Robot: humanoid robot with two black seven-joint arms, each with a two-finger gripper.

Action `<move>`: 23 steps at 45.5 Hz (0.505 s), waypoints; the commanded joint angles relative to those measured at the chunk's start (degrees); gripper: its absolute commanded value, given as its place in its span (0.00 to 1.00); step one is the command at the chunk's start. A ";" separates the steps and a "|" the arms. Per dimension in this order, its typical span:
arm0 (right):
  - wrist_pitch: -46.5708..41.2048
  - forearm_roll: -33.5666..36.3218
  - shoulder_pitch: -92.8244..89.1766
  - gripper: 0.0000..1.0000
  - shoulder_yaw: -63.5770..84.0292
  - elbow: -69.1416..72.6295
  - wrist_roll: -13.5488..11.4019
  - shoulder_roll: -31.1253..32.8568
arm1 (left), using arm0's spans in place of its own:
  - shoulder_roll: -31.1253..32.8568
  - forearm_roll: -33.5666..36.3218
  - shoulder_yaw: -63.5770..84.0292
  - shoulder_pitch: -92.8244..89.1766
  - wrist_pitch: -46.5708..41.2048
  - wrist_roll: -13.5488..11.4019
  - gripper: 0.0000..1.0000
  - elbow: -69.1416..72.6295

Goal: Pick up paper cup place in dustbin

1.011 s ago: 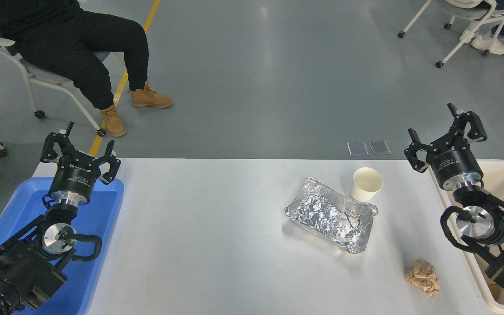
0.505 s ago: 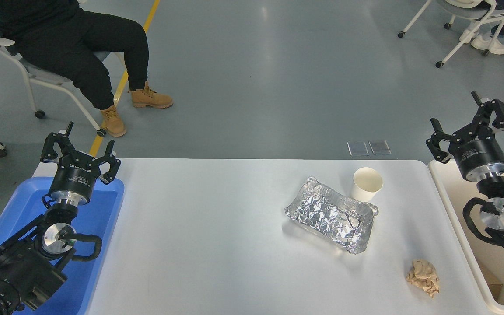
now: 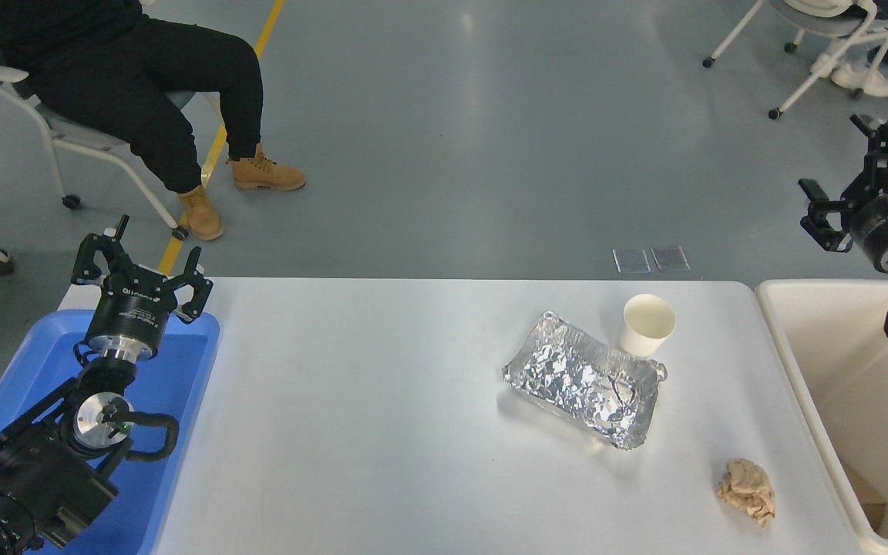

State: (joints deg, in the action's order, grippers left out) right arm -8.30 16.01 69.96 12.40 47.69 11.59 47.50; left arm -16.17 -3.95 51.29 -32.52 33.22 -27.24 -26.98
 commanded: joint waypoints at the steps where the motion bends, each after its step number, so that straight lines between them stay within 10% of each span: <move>1: -0.49 1.83 17.65 1.00 26.25 0.03 -16.67 -2.06 | 0.00 -0.01 0.04 0.00 0.09 0.00 0.99 0.00; 23: -3.73 -11.51 35.94 1.00 54.22 4.33 -17.65 -11.29 | 0.00 -0.01 -0.05 0.00 0.09 0.00 0.99 0.00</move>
State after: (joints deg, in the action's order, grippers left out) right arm -9.28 14.10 96.19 55.37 48.68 -4.86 39.24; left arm -16.17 -3.95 51.31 -32.53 33.32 -27.24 -26.98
